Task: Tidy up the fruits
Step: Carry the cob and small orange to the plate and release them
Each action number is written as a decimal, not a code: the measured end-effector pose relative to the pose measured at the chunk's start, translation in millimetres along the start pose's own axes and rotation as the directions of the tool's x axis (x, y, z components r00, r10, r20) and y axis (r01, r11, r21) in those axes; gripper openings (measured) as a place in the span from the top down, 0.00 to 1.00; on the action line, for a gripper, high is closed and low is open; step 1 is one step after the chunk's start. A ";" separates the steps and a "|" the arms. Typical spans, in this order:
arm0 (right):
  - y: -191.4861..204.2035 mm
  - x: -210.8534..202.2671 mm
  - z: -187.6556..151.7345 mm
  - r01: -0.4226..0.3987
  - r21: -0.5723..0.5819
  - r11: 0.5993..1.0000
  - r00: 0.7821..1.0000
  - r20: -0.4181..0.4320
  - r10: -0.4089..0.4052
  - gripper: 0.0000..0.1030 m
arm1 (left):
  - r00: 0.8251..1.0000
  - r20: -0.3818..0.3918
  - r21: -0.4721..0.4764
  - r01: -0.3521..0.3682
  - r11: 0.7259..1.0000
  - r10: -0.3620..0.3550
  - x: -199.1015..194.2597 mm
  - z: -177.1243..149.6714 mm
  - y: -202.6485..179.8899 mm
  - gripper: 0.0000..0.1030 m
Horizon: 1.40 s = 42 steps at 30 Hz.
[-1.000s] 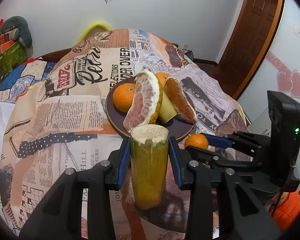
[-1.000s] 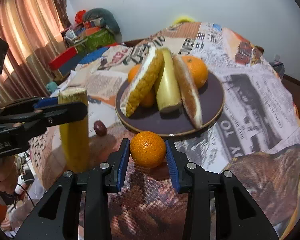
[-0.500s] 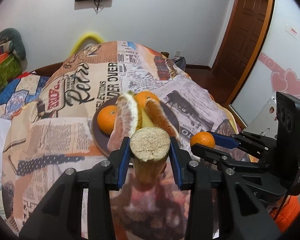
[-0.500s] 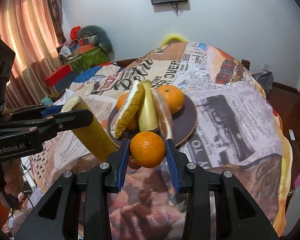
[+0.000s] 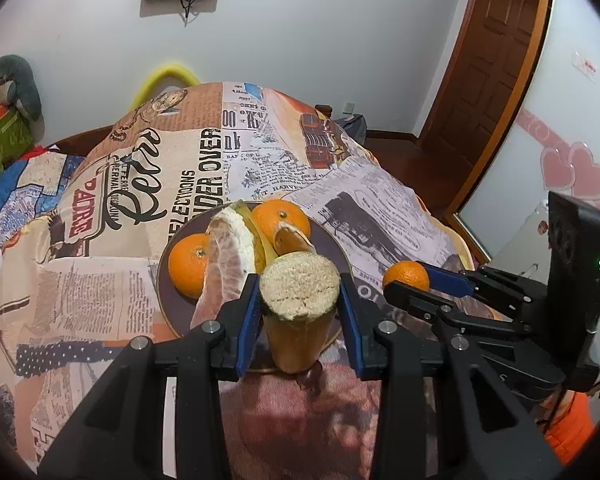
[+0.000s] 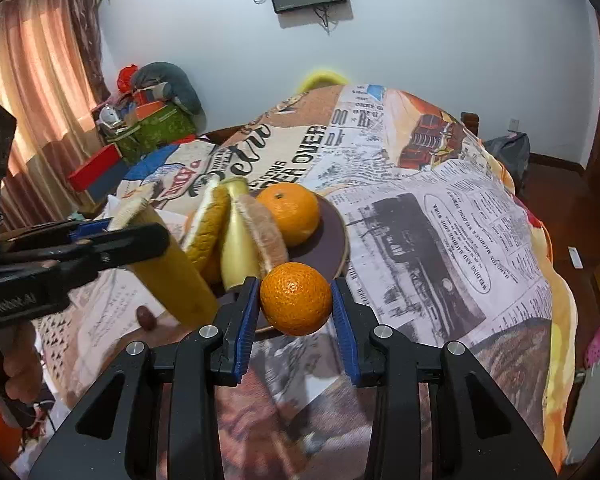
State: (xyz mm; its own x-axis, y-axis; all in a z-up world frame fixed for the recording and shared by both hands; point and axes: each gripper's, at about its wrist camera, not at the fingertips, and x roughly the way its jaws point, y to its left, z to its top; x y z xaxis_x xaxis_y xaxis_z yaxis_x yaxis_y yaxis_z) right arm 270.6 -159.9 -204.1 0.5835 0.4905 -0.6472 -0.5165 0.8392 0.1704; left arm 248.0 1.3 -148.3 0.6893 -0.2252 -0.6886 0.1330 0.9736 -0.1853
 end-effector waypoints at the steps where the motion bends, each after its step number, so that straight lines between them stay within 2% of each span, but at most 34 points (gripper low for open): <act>1: -1.2 2.1 0.7 0.002 0.001 1.000 1.000 -0.003 -0.002 0.68 | 1.000 0.002 -0.003 -0.005 1.000 0.005 2.3 1.3 1.6 0.64; 8: -7.0 19.3 7.9 0.006 -0.008 1.000 1.000 -0.023 -0.006 0.68 | 0.999 0.004 -0.017 -0.034 0.999 0.034 18.3 10.7 11.0 0.64; 14: -7.2 34.4 14.3 0.003 -0.028 1.000 0.999 -0.043 -0.004 0.68 | 1.000 0.000 -0.020 -0.029 0.999 0.029 30.2 15.8 14.3 0.64; 22: -9.9 48.7 16.8 0.003 -0.033 0.999 0.998 -0.066 -0.005 0.67 | 0.999 0.003 0.026 -0.042 0.999 0.042 39.1 16.4 7.4 0.63; 26: -11.9 52.4 18.0 0.001 -0.020 1.000 0.997 -0.079 -0.003 0.67 | 0.999 -0.005 0.019 -0.044 0.999 0.044 42.9 16.4 7.7 0.54; 30: -13.0 48.3 19.2 -0.002 -0.015 1.000 0.998 -0.068 0.001 0.63 | 0.999 -0.006 0.011 -0.044 0.999 0.044 44.5 16.0 8.2 0.51; 42: -6.3 22.2 20.7 -0.003 -0.027 1.000 0.999 -0.034 0.002 0.62 | 0.997 0.010 0.000 -0.077 0.997 0.077 25.5 14.3 8.3 0.51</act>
State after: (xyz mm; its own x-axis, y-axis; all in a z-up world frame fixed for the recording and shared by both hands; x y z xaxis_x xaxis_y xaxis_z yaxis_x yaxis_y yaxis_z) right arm 299.8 -149.4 -204.2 0.5608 0.4840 -0.6718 -0.5347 0.8312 0.1525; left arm 276.8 4.2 -157.4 0.7049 -0.1487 -0.6935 0.0795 0.9882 -0.1311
